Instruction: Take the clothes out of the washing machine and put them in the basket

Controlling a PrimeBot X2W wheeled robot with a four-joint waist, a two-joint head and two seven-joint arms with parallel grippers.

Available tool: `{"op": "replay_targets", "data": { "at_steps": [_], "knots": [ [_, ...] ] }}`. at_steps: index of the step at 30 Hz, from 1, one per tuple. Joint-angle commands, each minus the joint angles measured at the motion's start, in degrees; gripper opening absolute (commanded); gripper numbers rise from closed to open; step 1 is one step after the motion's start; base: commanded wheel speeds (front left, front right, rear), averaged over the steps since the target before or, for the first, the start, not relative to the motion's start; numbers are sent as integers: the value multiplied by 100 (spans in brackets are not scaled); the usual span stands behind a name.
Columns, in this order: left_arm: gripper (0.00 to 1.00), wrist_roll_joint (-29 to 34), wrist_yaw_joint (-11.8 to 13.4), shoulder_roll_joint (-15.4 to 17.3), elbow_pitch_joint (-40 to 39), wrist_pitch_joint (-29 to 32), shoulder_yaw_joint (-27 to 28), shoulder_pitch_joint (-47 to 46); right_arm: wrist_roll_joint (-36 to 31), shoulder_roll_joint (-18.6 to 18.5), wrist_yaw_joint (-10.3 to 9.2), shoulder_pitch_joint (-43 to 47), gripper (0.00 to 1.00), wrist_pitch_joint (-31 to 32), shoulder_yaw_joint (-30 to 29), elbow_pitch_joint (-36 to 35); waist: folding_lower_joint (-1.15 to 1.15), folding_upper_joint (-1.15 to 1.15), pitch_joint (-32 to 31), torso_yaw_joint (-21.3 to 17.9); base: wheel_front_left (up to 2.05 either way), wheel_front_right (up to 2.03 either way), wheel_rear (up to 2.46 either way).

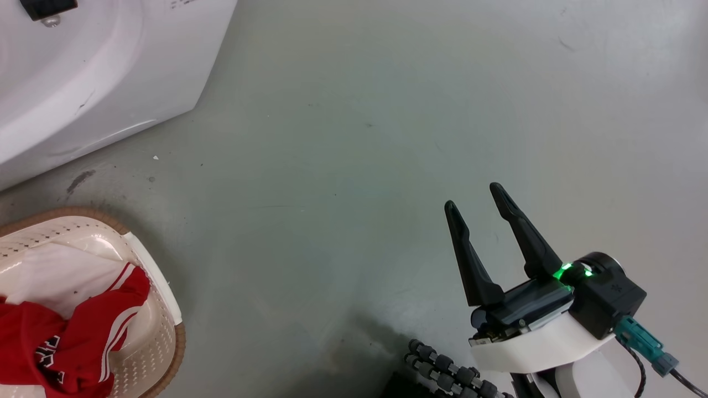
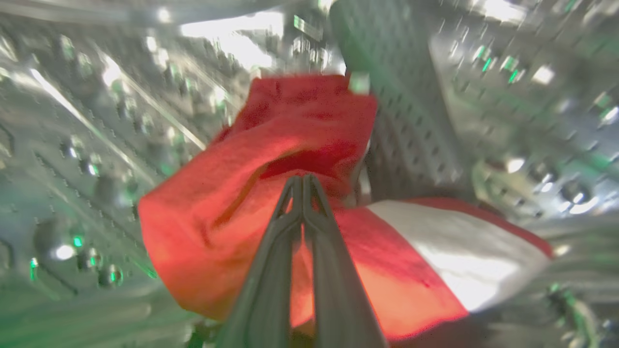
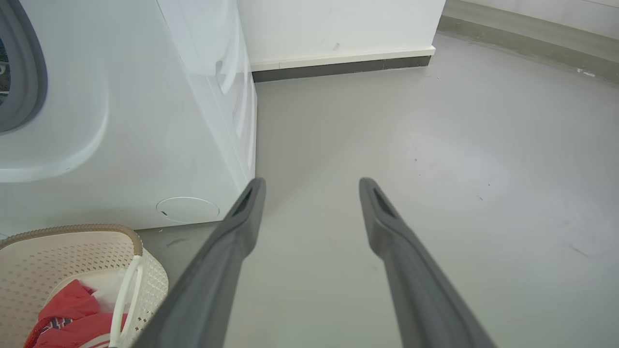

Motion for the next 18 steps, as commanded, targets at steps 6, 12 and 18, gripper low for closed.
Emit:
{"op": "replay_targets", "data": {
  "at_steps": [6,12,18],
  "knots": [
    [0,-53,137,-102,71,-1151,31,-29,27,11,-4,-247,100,-15,36,65,-1,0,-132,0,0,0,0],
    [0,-270,256,-425,398,-2141,143,261,-55,10,-4,-332,100,-15,-83,74,-1,0,-391,177,0,0,0],
    [0,-564,343,-800,719,-3108,311,851,-160,10,-4,-221,100,-13,-233,156,-1,0,-822,372,0,0,0]
  ]
}}
